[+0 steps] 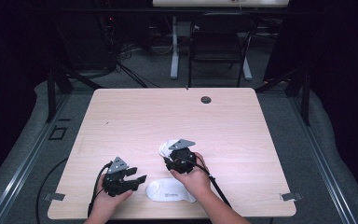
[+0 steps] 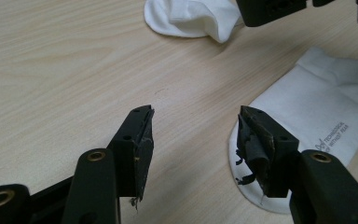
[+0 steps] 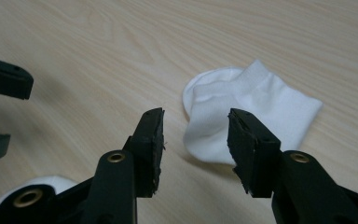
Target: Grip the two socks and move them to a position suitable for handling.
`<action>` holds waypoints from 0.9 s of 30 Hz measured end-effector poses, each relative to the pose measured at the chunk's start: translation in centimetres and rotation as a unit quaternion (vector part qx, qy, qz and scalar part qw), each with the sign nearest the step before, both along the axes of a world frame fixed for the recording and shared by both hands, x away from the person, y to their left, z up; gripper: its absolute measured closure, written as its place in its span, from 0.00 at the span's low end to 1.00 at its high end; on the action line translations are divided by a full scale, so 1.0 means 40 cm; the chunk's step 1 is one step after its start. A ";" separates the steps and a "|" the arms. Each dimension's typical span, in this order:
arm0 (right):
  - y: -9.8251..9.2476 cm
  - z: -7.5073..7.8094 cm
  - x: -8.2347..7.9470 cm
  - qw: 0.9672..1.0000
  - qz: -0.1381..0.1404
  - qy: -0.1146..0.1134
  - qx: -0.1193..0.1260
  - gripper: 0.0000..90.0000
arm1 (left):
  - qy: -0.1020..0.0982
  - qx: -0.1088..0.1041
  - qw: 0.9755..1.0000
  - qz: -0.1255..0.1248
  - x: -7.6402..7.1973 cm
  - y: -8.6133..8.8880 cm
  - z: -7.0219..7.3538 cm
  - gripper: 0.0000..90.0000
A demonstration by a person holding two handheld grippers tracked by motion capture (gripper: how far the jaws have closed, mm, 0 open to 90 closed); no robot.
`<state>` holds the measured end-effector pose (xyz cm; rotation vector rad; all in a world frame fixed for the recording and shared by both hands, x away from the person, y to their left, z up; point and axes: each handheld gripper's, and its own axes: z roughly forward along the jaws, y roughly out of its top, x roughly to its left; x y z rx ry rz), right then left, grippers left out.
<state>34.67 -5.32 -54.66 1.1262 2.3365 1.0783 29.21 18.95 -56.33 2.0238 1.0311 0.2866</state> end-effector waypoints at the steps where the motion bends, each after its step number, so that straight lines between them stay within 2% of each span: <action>1: 0.000 0.000 0.000 1.000 0.000 0.000 0.000 0.62 | 0.000 0.000 1.000 0.000 0.000 0.000 0.000 0.51; 5: 0.027 -0.001 0.028 1.000 -0.002 -0.004 -0.018 0.61 | -0.002 0.003 1.000 0.001 0.003 0.000 -0.001 0.51; 7: 0.033 -0.004 0.032 1.000 -0.003 -0.005 -0.020 0.60 | -0.003 0.003 1.000 0.002 0.003 0.000 -0.001 0.51; 11: 0.055 -0.021 0.053 0.999 -0.007 -0.015 -0.042 0.57 | -0.001 0.002 1.000 0.006 0.003 -0.001 -0.003 0.51; 17: 0.063 -0.052 0.071 0.998 -0.020 -0.006 -0.065 0.56 | 0.000 0.004 1.000 -0.003 0.004 0.000 -0.003 0.51; 21: 0.066 -0.056 0.073 0.996 -0.028 -0.001 -0.080 0.67 | 0.002 0.001 1.000 -0.001 0.004 -0.002 -0.004 0.51; 24: 0.061 -0.049 0.072 0.997 -0.036 0.009 -0.072 0.79 | 0.002 0.003 1.000 -0.002 0.005 -0.002 -0.005 0.51; 27: 0.057 -0.040 0.070 0.997 -0.037 0.012 -0.064 0.87 | 0.002 0.003 1.000 -0.005 0.005 -0.004 -0.005 0.51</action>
